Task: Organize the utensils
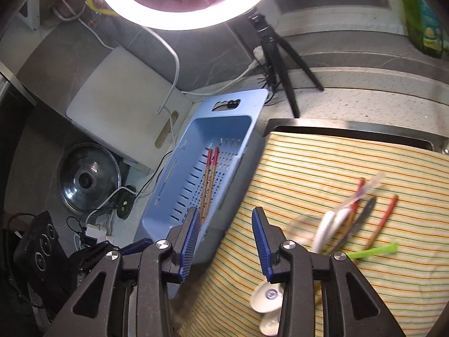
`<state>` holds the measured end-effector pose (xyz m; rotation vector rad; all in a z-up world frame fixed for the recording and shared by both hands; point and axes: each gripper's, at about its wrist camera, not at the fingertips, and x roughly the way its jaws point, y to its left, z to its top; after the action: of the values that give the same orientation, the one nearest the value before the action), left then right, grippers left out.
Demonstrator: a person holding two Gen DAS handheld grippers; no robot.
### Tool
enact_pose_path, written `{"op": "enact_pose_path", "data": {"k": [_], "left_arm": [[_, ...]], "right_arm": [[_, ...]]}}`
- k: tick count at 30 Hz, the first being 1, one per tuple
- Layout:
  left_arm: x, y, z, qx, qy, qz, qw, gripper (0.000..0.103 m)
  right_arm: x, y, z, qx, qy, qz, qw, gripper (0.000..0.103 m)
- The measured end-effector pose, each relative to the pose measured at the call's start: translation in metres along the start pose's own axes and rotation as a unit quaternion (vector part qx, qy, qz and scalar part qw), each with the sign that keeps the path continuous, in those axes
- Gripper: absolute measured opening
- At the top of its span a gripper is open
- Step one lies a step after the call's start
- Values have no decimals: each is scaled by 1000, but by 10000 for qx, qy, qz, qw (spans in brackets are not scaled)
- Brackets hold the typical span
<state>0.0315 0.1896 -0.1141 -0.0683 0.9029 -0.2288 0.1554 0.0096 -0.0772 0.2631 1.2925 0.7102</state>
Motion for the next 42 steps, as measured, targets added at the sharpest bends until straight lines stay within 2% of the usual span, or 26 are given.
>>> {"op": "enact_pose_path", "data": {"k": [7,9,12,16,19,27,34,42], "left_arm": [[-2,-34,9,319,-60,-39,9995,26],[-2,-42,12,401,-69,-57,9992,32],[-2,-54,15,530,-79,-60,9985,34],[-1,-68,19,703,-74,-54,9975,34],[1,-78,21,780,-92,-71,9969,45],[7,-102,27,1031,-82,-68,9946,53],[18,-87,24,708,86,19,9975,54],[26,-61,-12,-51,542,-84,9985,54]], "right_arm": [[-40,-34,-12,224,-362,-132,9990,38],[-48,-42,-14,293,-442,-173,9984,39],[-62,-54,-19,333,-578,-318,9973,40],[-76,-65,-25,370,-759,-422,9955,51],[-85,-73,-29,412,-875,-487,9941,52],[-103,-87,-37,232,-949,-702,9927,54],[-105,-111,-42,471,-712,-772,9934,54],[-96,-138,-58,832,-410,-556,9941,54]]}}
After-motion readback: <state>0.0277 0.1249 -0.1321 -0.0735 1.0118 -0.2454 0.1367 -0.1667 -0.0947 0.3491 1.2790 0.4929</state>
